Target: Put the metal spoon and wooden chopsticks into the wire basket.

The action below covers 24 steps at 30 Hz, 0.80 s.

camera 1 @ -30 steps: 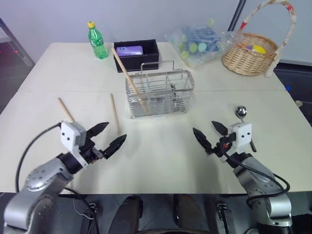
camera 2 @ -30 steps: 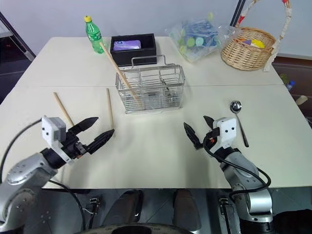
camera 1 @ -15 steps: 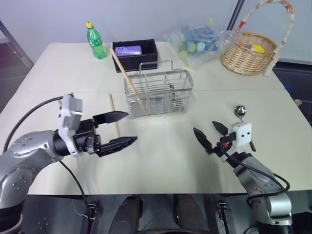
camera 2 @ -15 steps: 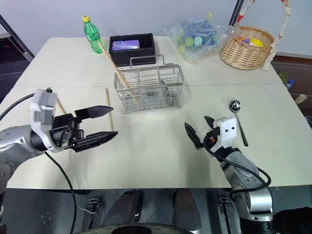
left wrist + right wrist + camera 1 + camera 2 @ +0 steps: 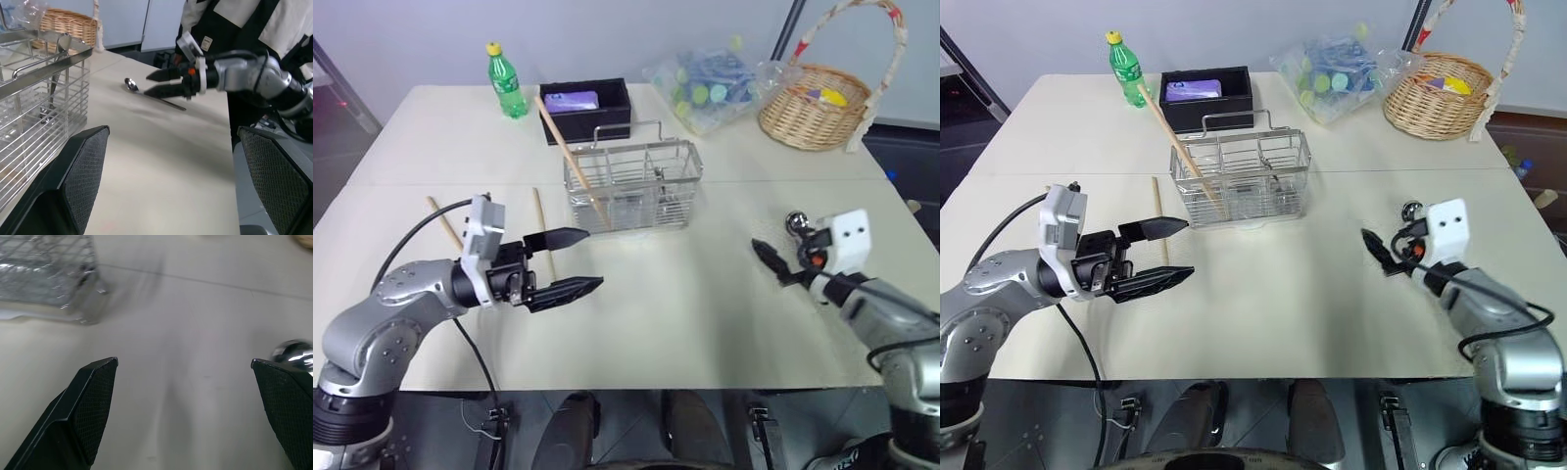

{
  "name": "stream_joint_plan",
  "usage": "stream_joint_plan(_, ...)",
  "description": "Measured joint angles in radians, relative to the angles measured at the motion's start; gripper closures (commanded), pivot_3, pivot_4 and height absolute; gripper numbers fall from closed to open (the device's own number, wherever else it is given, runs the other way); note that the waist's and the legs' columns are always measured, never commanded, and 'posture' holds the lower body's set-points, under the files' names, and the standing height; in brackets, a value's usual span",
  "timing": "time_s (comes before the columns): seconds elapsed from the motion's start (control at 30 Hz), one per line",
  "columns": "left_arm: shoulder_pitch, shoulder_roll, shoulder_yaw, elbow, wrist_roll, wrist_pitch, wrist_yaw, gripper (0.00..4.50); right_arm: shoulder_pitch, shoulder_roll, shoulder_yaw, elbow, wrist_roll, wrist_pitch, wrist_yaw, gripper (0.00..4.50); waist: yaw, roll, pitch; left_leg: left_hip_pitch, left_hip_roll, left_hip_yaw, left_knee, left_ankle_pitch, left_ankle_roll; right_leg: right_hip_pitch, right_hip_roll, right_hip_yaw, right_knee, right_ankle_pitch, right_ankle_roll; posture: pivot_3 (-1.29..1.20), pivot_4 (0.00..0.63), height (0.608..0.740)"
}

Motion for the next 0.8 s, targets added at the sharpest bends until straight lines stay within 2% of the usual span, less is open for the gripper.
stream_joint_plan(0.2,0.005,-0.032,-0.028,0.001,0.040,-0.030,-0.003,0.09,-0.103,-0.150,-0.001,0.223,-0.011,0.082,0.081,0.00,0.003,0.000,0.000,-0.001,0.000,0.001,0.001,-0.001,0.002,0.000,0.000,0.000,-0.001,0.000,0.000,0.00,0.150,0.740)
stream_joint_plan(0.37,0.019,-0.038,-0.030,-0.006,0.050,-0.035,0.002,0.09,-0.169,-0.218,0.064,0.431,-0.044,0.103,0.175,0.00,-0.002,0.001,0.001,-0.001,0.000,0.002,0.002,-0.001,0.002,0.000,-0.001,0.000,-0.001,0.001,0.000,0.00,0.150,0.740)
stream_joint_plan(0.5,0.036,-0.049,-0.027,-0.025,0.054,-0.037,0.022,0.09,-0.238,-0.279,0.130,0.519,-0.069,0.107,0.269,0.00,-0.004,0.002,0.001,0.000,0.000,0.002,0.002,-0.001,0.002,0.000,0.000,0.000,-0.001,0.001,0.001,0.00,0.150,0.740)
stream_joint_plan(0.8,0.072,-0.075,-0.022,-0.070,0.063,-0.041,0.077,0.09,-0.381,-0.291,0.272,0.691,-0.141,0.101,0.409,0.00,-0.003,0.002,0.002,-0.001,0.000,0.002,0.002,-0.001,0.002,0.000,-0.001,0.000,-0.001,0.002,0.003,0.00,0.150,0.740)
